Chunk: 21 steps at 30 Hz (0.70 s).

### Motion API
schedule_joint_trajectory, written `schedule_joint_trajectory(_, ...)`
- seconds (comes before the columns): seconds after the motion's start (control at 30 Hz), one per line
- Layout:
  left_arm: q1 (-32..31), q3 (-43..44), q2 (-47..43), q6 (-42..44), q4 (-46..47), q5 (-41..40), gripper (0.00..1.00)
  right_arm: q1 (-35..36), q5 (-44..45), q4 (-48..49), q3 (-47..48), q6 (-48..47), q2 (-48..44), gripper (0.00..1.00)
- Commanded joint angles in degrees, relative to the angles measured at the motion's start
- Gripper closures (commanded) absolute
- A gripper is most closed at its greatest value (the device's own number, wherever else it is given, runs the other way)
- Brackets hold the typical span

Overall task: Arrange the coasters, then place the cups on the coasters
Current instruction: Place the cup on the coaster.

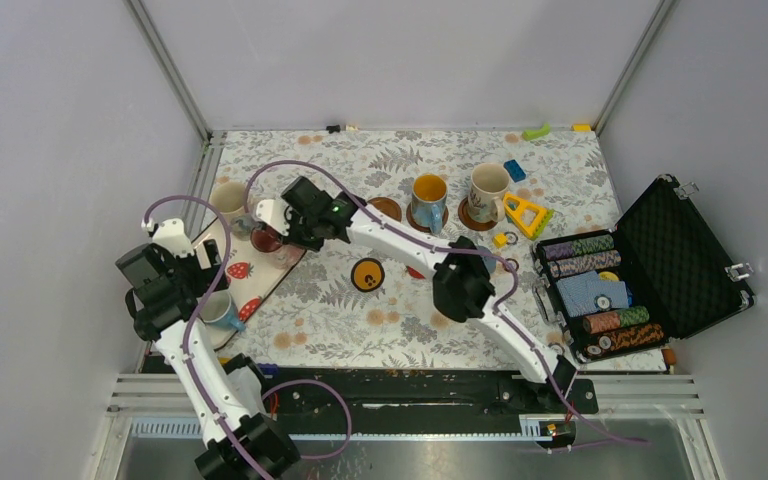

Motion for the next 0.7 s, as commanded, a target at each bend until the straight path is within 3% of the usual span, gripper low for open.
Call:
schedule_joint_trajectory(0.0, 0.9, 0.5, -0.6, -0.1, 2.4, 3.4, 0.02, -0.4, 4.8, -2.6, -6.3, 1.8, -20.4, 1.00)
schedule_joint_trajectory(0.17, 1.2, 0.5, -1.8, 0.5, 1.8, 4.9, 0.01, -1.8, 5.9, -3.3, -21.8, 4.4, -38.5, 1.00)
schedule_joint_trajectory(0.37, 1.7, 1.0, -2.8, 2.3, -0.6, 6.2, 0.02, -8.0, 8.3, 13.7, -51.7, 4.3, -56.2, 1.00)
schedule_joint_trajectory(0.53, 2.1, 1.6, -6.2, 5.0, -3.0, 9.6, 0.02, -13.2, 11.3, 25.1, -62.3, 7.2, -57.0, 1.00)
schedule_joint_trajectory(0.67, 2.1, 0.9, -9.1, 6.8, -3.5, 12.5, 0.02, -13.3, 15.4, 28.6, -61.2, 9.2, -52.6, 1.00)
